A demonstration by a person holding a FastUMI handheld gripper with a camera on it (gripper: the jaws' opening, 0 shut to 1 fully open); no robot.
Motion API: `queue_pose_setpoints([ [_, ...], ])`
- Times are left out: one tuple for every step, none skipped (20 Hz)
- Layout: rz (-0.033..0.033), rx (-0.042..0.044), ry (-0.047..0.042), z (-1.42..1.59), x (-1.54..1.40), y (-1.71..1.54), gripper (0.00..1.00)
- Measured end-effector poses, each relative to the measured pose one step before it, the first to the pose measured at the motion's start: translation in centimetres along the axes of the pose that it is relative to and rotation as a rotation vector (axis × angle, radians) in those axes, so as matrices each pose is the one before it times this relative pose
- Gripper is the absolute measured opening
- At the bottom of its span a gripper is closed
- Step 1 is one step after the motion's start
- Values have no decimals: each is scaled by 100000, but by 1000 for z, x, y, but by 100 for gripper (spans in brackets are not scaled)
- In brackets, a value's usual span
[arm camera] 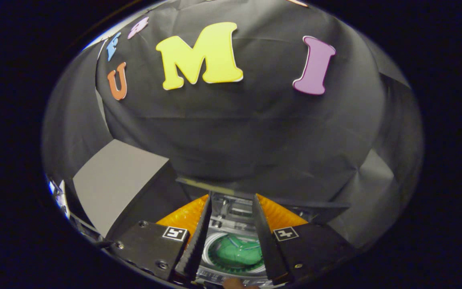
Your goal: Put the clothes into the washing machine and then close the washing machine lid.
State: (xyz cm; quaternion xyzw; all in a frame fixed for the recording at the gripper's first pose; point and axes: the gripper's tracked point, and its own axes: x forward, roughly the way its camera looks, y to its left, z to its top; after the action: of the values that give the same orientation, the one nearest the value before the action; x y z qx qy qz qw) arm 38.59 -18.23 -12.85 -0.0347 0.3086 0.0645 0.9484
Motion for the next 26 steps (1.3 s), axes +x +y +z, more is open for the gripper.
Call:
queue_pose_setpoints([
  [-555, 970, -1168, 388, 309, -192, 65],
  [-35, 1956, -2867, 655, 671, -161, 66],
  [-183, 1493, -1451, 346, 900, -113, 66],
  [461, 806, 133, 88, 815, -74, 66],
  [654, 982, -127, -21, 602, -211, 66],
  [1134, 879, 377, -88, 564, 76, 66],
  [654, 594, 1009, -232, 744, -11, 66],
  [-323, 742, 173, -138, 715, -354, 66],
  [-778, 246, 1360, -338, 775, -437, 67],
  [-919, 168, 1725, -599, 453, -294, 67],
  [-714, 438, 1112, -516, 303, -192, 67],
  [758, 603, 308, -341, 125, -31, 67],
  [207, 901, -1747, 257, 134, 3, 67],
  [-209, 235, 368, -124, 279, -92, 67],
  [-47, 465, 35, -62, -25, -94, 71],
  [554, 936, -541, 164, 175, -49, 74],
  [945, 941, 599, -258, 351, 82, 75],
  [591, 1828, -814, -23, -10, -12, 75],
  [867, 1833, -722, 60, -117, 75, 75],
  [648, 967, -2227, 6, -299, 39, 75],
  [105, -1119, -2431, -305, -58, 39, 75],
  [-162, -2360, -2352, -112, -55, 8, 75],
  [-52, -1002, -2879, 16, -379, 83, 75],
  [217, -11, -2475, 27, -292, 18, 75],
  [149, -350, -1459, -256, -174, 96, 75],
  [4, -697, -478, -167, -210, 45, 75],
])
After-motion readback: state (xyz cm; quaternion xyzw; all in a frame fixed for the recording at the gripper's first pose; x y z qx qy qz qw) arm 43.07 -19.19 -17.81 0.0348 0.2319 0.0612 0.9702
